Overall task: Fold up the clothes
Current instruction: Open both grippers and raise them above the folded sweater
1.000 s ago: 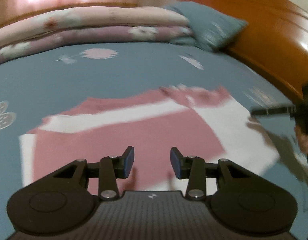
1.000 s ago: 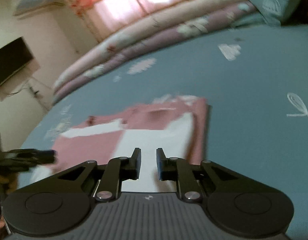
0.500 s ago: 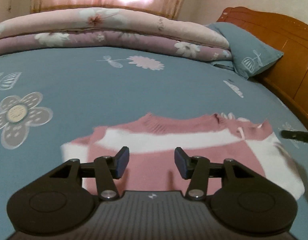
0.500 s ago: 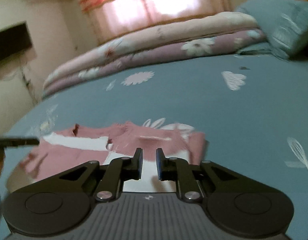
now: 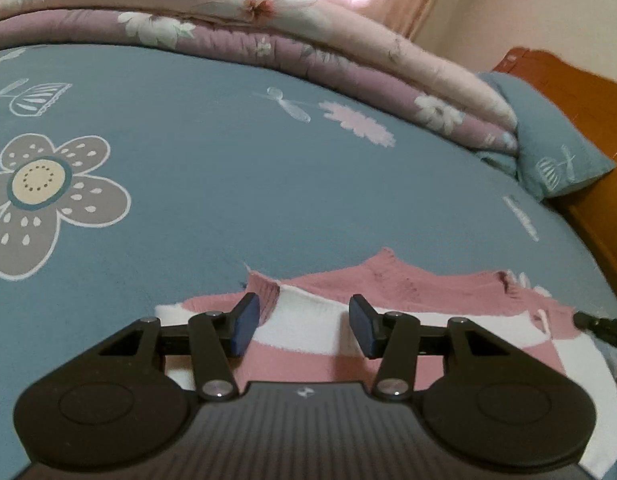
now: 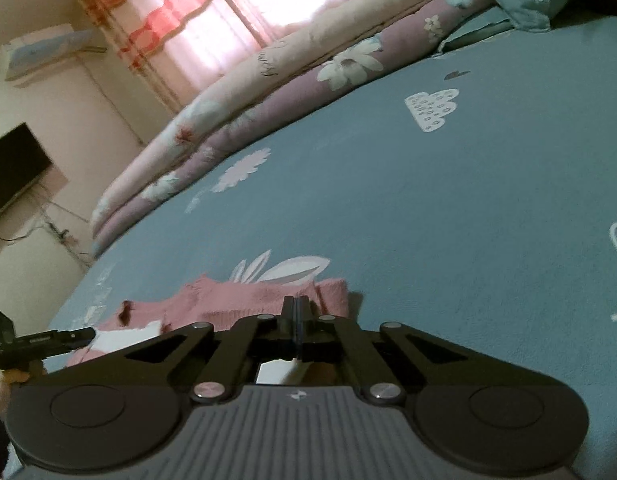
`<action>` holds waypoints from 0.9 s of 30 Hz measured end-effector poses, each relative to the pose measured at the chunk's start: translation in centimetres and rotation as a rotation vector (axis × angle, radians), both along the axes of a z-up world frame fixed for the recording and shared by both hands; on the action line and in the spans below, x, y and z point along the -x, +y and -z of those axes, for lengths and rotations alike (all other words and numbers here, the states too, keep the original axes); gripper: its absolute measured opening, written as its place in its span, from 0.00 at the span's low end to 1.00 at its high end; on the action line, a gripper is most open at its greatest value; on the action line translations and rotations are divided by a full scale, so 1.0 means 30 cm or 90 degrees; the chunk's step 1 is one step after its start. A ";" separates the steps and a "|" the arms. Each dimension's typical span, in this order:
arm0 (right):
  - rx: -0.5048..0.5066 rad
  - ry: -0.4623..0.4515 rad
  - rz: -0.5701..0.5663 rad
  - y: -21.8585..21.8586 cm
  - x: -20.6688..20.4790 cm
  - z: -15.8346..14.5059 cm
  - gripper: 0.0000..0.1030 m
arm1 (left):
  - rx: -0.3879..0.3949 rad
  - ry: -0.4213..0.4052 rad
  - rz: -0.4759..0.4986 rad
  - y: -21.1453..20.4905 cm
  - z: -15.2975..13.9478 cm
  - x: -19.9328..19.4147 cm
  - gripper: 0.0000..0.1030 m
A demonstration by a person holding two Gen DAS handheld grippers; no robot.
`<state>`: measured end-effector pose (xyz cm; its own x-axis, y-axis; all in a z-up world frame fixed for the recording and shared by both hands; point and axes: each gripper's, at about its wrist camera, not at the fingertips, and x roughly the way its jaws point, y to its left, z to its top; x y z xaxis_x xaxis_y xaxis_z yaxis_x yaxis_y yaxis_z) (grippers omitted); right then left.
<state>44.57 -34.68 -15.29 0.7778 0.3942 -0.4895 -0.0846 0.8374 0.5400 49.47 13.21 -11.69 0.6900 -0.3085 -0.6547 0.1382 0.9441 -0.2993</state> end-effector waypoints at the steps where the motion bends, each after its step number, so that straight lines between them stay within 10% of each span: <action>1: 0.023 0.003 0.003 0.012 0.004 -0.021 0.02 | -0.014 0.002 -0.002 -0.005 -0.019 -0.002 0.48; 10: 0.131 -0.011 -0.110 0.170 0.120 -0.174 0.22 | 0.104 0.035 0.107 0.040 -0.119 0.092 0.50; 18: 0.025 0.043 -0.095 0.058 0.134 -0.038 0.18 | 0.161 0.064 0.085 0.156 -0.005 0.149 0.50; 27: -0.006 0.003 -0.083 0.091 0.232 -0.144 0.30 | 0.141 0.052 0.127 0.072 -0.109 0.239 0.50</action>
